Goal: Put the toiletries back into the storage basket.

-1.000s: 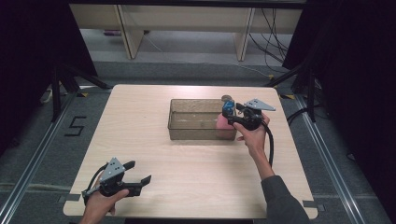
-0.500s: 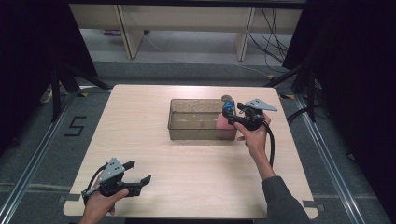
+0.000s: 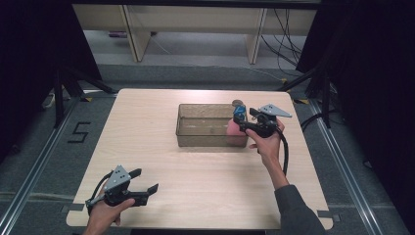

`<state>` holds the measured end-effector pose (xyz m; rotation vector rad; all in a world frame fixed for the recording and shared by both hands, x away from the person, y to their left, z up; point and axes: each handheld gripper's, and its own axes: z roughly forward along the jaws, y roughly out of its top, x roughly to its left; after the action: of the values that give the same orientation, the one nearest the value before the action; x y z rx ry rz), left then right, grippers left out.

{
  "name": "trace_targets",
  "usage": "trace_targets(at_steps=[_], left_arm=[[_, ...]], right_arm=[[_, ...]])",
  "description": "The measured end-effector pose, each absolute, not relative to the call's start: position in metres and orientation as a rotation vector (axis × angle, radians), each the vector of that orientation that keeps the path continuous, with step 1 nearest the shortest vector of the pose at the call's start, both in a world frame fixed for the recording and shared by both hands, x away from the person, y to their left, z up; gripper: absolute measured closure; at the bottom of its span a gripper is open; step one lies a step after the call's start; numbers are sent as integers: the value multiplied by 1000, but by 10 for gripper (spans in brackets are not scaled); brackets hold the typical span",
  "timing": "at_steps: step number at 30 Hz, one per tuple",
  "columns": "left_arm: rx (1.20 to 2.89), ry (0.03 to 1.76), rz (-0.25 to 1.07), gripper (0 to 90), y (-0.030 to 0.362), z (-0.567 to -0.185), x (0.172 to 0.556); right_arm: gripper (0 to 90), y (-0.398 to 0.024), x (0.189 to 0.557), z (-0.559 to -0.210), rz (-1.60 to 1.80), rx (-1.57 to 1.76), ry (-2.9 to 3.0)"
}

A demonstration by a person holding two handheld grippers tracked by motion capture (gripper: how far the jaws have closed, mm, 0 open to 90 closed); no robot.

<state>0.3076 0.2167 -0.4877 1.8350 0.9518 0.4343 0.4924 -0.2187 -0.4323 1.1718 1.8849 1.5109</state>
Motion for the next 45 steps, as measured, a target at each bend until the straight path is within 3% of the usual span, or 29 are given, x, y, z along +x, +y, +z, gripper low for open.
trace_targets(at_steps=[45], left_arm=[[1828,957,428,147,217,-488,308]], right_arm=[[222,-226,452,-427,1515,1130,1911]])
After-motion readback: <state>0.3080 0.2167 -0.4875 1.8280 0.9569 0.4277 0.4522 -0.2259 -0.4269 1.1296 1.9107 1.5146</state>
